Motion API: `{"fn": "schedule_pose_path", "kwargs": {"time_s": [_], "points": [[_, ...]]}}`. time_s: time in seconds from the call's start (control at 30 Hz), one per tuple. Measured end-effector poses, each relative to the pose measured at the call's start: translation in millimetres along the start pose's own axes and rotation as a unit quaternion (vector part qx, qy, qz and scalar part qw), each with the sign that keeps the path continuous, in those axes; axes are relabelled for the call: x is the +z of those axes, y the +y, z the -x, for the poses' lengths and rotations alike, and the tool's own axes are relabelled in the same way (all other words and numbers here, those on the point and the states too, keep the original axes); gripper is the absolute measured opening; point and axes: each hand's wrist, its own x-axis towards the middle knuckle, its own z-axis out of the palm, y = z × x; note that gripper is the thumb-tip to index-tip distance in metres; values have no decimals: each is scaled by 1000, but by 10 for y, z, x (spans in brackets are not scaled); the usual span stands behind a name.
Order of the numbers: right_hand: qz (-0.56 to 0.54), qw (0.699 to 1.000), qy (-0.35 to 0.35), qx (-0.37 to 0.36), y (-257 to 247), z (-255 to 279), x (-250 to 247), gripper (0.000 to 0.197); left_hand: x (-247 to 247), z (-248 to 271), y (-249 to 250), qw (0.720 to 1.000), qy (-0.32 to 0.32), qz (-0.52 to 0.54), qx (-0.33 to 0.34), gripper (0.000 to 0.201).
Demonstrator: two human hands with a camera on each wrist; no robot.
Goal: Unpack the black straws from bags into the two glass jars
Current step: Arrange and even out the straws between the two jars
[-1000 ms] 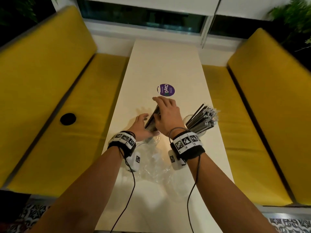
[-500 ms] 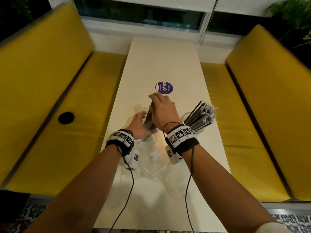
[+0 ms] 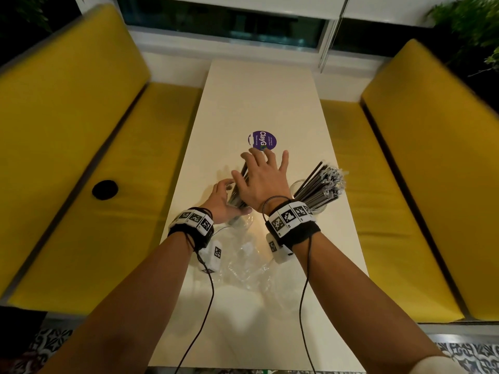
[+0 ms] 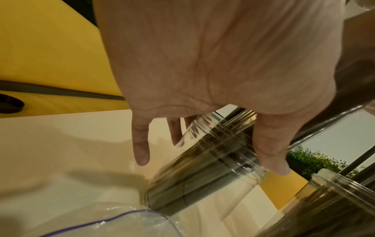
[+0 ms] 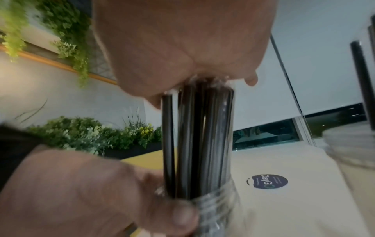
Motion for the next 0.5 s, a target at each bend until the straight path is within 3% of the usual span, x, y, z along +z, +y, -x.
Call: {"fn": "schedule_pose_path", "kwargs": {"time_s": [0.1,0.17,0.33,0.5], "points": [[-15,1000,15,-11,11,6,-97,66,7,2,8,1000,11,-2,-6,109],[-38,998,49,-22,-14,65,-98,59,4,7,10,1000,10,5,-6,110],[-26,999,0,-34,-6,91,-61,52,-1,-8,-20,1000,2,11,1,110],[-88,994,60,-33,5,62,-15,28,-1,-16,-17,1000,2,11,-1,113]]}}
